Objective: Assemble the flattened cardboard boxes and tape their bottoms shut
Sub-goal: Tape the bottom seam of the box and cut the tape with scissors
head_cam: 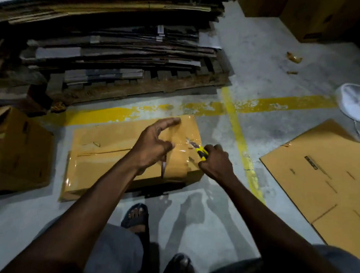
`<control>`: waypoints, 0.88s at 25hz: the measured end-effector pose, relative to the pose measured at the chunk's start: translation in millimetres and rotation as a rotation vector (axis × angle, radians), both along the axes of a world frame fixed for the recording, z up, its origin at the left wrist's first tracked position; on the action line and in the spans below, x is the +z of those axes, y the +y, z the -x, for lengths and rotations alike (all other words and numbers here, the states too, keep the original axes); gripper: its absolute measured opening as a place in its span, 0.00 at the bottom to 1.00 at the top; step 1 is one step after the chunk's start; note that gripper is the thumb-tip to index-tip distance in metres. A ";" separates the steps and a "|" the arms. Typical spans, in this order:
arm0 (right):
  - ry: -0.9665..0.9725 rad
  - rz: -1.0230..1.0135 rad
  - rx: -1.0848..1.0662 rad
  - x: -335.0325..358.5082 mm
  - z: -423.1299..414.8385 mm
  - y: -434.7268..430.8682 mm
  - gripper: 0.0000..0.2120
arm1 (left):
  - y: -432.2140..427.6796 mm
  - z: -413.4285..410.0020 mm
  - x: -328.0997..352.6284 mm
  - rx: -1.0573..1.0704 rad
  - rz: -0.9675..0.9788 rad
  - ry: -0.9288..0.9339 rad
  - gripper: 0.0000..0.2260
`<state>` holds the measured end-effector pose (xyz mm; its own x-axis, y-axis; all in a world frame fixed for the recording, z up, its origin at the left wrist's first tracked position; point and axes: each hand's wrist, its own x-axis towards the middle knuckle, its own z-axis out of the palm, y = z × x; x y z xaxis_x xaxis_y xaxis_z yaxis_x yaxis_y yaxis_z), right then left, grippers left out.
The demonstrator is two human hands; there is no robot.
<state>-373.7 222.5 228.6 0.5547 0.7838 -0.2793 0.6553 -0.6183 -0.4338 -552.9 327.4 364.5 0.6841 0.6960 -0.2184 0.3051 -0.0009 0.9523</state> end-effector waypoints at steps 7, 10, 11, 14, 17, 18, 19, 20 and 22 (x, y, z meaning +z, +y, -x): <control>0.015 -0.221 0.259 69.8 -34.4 -86.0 0.21 | -43.8 13.1 1.7 -0.221 -0.053 0.009 0.31; 0.093 -0.249 0.316 66.3 -37.2 -88.1 0.19 | -46.9 4.2 -2.2 -0.286 -0.020 -0.009 0.30; 0.110 -0.254 0.326 66.3 -40.6 -86.5 0.19 | -47.6 -0.1 -5.3 -0.303 -0.028 -0.002 0.30; 0.166 -0.264 0.322 70.3 -52.6 -84.7 0.22 | -46.4 -11.4 -13.6 -0.327 -0.056 0.029 0.31; 0.184 -0.248 0.301 77.7 -59.6 -86.2 0.24 | -46.5 -20.9 -15.9 -0.325 -0.039 0.037 0.31; 0.182 -0.236 0.292 79.1 -61.2 -87.1 0.24 | -46.6 -23.7 -16.8 -0.326 -0.038 0.042 0.31; 0.177 -0.226 0.287 79.4 -62.7 -88.0 0.24 | -46.8 -25.7 -17.2 -0.330 -0.035 0.045 0.31; 0.168 -0.215 0.287 79.6 -64.3 -88.8 0.24 | -46.8 -27.2 -17.7 -0.335 -0.033 0.043 0.31; 0.148 -0.196 0.286 79.6 -67.4 -89.6 0.24 | -46.0 -27.6 -18.9 -0.342 -0.034 0.036 0.31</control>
